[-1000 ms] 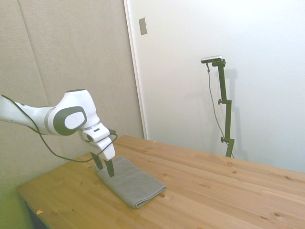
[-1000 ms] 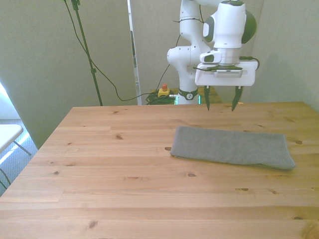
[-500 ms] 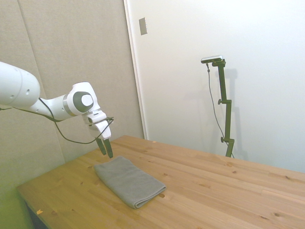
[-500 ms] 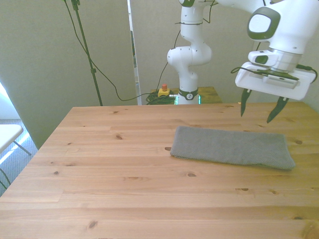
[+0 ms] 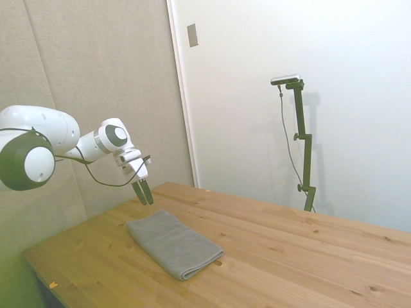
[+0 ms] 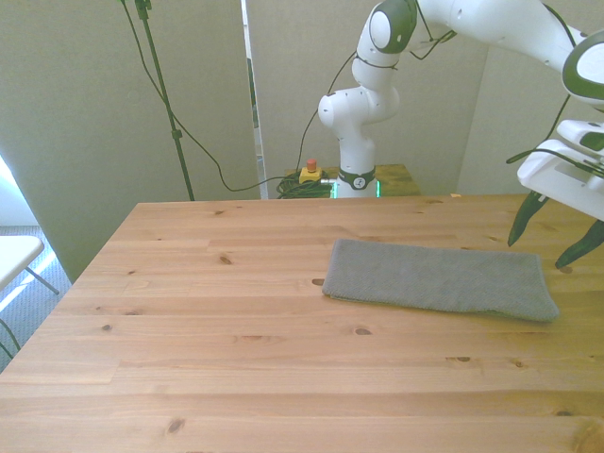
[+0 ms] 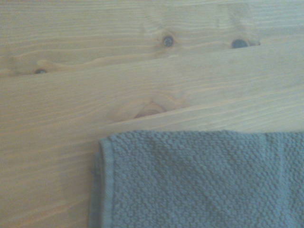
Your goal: Fold the towel
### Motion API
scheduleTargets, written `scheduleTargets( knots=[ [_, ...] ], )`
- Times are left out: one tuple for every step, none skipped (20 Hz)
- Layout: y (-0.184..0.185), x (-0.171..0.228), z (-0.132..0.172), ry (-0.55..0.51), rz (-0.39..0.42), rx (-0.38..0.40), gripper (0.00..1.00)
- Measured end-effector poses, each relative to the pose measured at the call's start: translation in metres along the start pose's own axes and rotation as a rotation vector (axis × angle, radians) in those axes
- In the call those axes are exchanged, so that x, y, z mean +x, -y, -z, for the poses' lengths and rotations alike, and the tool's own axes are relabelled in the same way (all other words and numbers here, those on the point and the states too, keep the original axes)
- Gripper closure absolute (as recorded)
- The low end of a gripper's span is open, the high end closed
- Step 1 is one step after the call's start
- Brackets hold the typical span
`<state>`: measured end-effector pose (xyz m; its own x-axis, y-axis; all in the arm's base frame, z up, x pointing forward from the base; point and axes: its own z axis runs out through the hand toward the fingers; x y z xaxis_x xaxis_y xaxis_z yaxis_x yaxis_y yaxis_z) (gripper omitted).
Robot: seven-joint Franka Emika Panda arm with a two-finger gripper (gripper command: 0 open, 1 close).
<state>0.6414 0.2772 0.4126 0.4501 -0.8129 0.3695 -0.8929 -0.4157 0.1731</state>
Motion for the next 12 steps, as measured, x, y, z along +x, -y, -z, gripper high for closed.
scheduleTargets(
  knots=[
    [0.006,-0.002,-0.005,-0.01,-0.002,-0.01,0.0],
    [0.012,-0.003,-0.008,-0.021,-0.004,-0.016,0.0],
    [0.017,-0.004,-0.011,-0.028,-0.006,-0.02,0.0],
    [0.021,-0.007,-0.012,-0.032,-0.006,-0.021,0.0],
    [0.025,-0.011,-0.013,-0.036,-0.005,-0.025,0.0],
    [0.028,-0.015,-0.013,-0.04,-0.004,-0.028,0.0],
    [0.031,-0.019,-0.015,-0.046,-0.002,-0.036,0.0],
    [0.033,-0.022,-0.016,-0.055,-0.003,-0.046,0.0],
    [0.036,-0.025,-0.017,-0.065,-0.004,-0.053,0.0],
    [0.038,-0.028,-0.019,-0.075,-0.004,-0.059,0.0],
    [0.041,-0.03,-0.022,-0.082,-0.005,-0.061,0.0],
    [0.044,-0.034,-0.023,-0.087,-0.003,-0.066,0.0]
  ],
)
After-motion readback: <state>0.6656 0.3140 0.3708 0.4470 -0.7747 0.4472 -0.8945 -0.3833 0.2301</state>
